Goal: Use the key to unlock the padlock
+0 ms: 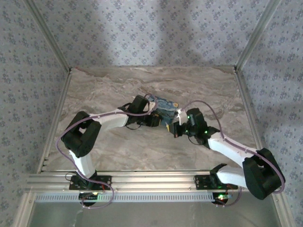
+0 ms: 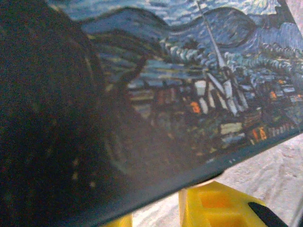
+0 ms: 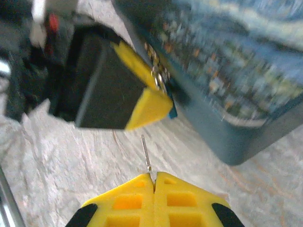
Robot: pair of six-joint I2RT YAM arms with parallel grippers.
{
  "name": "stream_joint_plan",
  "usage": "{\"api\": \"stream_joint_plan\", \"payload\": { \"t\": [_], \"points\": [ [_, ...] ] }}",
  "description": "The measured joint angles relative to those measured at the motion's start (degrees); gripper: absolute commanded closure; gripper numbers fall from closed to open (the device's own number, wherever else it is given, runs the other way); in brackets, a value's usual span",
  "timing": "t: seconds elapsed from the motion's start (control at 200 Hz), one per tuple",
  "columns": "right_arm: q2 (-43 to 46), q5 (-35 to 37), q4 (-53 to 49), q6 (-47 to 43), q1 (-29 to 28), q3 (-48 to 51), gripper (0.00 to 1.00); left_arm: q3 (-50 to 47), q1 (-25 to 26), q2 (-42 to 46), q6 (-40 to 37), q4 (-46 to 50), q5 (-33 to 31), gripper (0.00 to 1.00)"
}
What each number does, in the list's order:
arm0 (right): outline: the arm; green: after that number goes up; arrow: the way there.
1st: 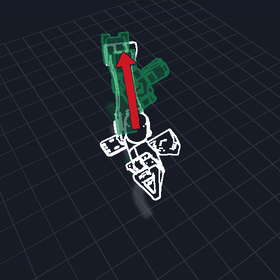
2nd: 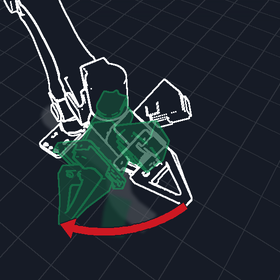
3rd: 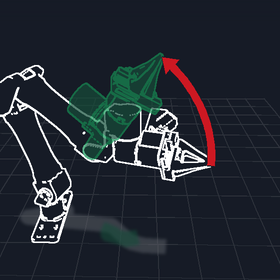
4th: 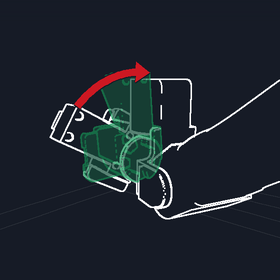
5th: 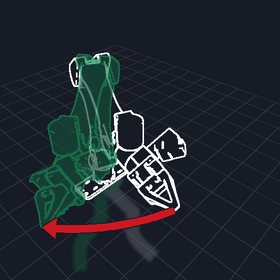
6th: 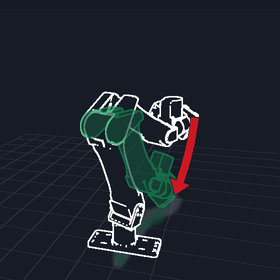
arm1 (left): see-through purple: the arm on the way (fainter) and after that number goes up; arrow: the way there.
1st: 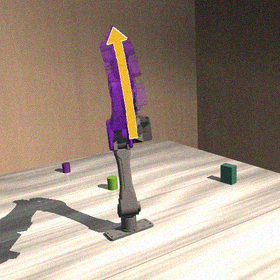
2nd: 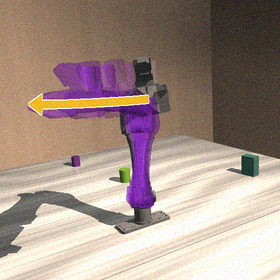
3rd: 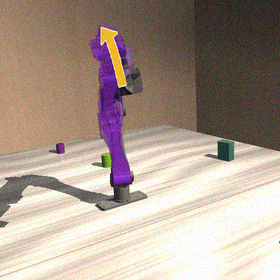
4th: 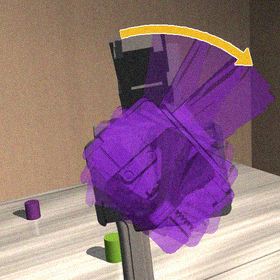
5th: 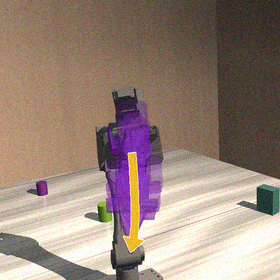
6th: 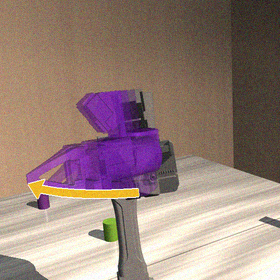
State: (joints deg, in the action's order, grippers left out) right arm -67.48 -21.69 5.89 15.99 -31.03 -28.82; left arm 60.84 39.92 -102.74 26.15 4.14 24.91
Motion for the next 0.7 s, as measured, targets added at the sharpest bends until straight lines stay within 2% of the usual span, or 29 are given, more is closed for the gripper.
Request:
{"api": "stream_joint_plan", "payload": {
  "t": [0.335, 0.705],
  "points": [
    [-0.7, 9.31, 9.88, 0.02, -5.22, 7.61, 1.0, 2.67, 0.0, 0.0, 8.68, 1.68, 3.54, 0.74],
    [-6.03, 12.9, 19.54, -0.02, -6.56, 8.39, 1.0, 2.78, 0.0, 0.0, 15.13, 1.05, 6.64, 0.74]
  ]
}}
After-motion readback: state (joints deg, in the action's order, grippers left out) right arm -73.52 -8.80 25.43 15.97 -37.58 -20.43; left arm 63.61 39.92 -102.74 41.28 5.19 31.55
